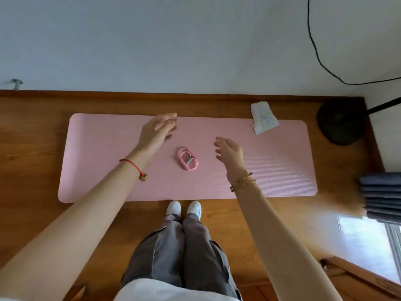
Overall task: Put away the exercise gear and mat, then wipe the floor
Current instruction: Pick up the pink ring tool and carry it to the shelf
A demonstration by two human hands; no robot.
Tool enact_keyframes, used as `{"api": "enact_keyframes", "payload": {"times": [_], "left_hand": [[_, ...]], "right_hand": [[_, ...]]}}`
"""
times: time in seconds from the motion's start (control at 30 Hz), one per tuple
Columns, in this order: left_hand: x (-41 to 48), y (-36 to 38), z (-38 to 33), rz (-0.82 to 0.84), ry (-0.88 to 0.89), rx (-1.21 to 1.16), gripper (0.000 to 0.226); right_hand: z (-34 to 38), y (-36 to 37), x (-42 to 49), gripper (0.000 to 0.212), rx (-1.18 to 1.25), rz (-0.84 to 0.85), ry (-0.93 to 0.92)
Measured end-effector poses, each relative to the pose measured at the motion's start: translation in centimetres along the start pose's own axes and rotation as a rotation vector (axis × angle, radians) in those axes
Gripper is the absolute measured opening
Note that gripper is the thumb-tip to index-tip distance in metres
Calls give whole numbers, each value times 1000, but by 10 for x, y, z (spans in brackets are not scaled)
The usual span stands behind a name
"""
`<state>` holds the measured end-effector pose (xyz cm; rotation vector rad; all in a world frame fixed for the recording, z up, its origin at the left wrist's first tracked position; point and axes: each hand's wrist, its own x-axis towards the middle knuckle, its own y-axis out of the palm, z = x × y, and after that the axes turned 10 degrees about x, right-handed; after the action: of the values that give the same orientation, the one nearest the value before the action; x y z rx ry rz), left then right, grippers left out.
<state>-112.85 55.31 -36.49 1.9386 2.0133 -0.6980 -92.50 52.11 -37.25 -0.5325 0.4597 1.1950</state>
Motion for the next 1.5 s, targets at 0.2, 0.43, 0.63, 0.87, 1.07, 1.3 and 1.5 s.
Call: {"api": "enact_keyframes", "payload": {"times": [0.2, 0.43, 0.63, 0.87, 1.07, 1.3, 1.5], "left_hand": [[79, 25, 100, -86, -118, 10, 25], [172, 56, 255, -78, -294, -23, 30], [246, 82, 382, -2, -383, 148, 37], [334, 119, 482, 131, -459, 243, 42], [375, 152, 534, 137, -665, 92, 30], [386, 165, 562, 41, -693, 109, 35], [381, 165, 554, 35, -590, 110, 29]], "right_hand": [[-86, 21, 107, 30, -82, 30, 31], [-230, 51, 230, 35, -246, 97, 105], [-341, 63, 330, 44, -387, 151, 115], [-426, 90, 434, 51, -605, 240, 7], [-468, 119, 484, 56, -765, 297, -60], [-491, 124, 496, 52, -957, 332, -87], [-485, 115, 482, 42, -667, 287, 80]]}}
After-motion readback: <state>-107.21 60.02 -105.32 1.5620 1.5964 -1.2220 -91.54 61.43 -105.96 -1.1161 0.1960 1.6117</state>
